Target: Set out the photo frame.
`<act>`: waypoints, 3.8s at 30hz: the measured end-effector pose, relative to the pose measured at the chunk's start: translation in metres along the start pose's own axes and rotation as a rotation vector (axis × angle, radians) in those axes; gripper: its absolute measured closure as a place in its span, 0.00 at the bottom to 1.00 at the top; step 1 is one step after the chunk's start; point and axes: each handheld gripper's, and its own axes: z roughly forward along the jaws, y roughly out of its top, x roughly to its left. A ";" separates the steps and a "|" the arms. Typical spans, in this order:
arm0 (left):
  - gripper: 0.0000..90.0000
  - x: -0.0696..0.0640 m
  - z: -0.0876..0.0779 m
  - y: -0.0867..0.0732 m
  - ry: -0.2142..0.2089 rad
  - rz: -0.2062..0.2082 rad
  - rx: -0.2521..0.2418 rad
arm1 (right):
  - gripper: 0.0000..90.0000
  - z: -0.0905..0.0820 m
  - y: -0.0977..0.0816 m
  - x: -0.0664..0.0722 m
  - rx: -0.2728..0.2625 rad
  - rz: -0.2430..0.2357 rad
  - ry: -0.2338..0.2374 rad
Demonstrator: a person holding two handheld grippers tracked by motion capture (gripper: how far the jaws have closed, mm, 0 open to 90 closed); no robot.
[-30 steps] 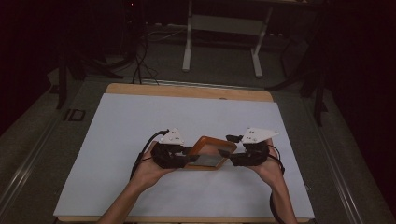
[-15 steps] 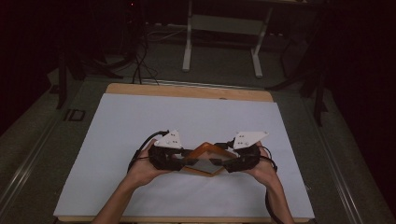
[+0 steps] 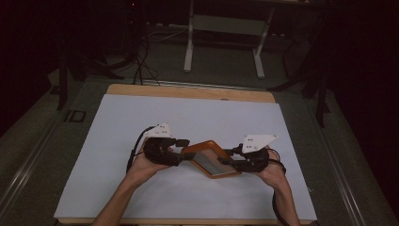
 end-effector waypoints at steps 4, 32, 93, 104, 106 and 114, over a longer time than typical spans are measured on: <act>0.41 0.005 0.000 -0.004 0.010 -0.019 -0.009 | 0.76 -0.004 -0.004 -0.001 -0.001 -0.001 0.006; 0.45 0.005 0.043 -0.025 -0.004 -0.017 0.078 | 0.76 -0.015 -0.015 -0.008 0.001 0.024 -0.011; 0.70 -0.008 0.017 -0.005 0.026 0.030 0.010 | 0.75 -0.011 -0.008 -0.009 -0.075 0.089 -0.019; 0.69 0.019 0.001 -0.014 0.063 -0.085 0.030 | 0.73 0.029 -0.015 -0.018 -0.113 0.286 0.003; 0.68 0.025 0.001 -0.018 0.069 -0.109 0.042 | 0.72 0.039 -0.017 -0.019 -0.084 0.304 0.000; 0.69 0.039 0.000 -0.027 0.118 -0.188 0.057 | 0.71 0.065 -0.026 -0.025 -0.026 0.386 0.009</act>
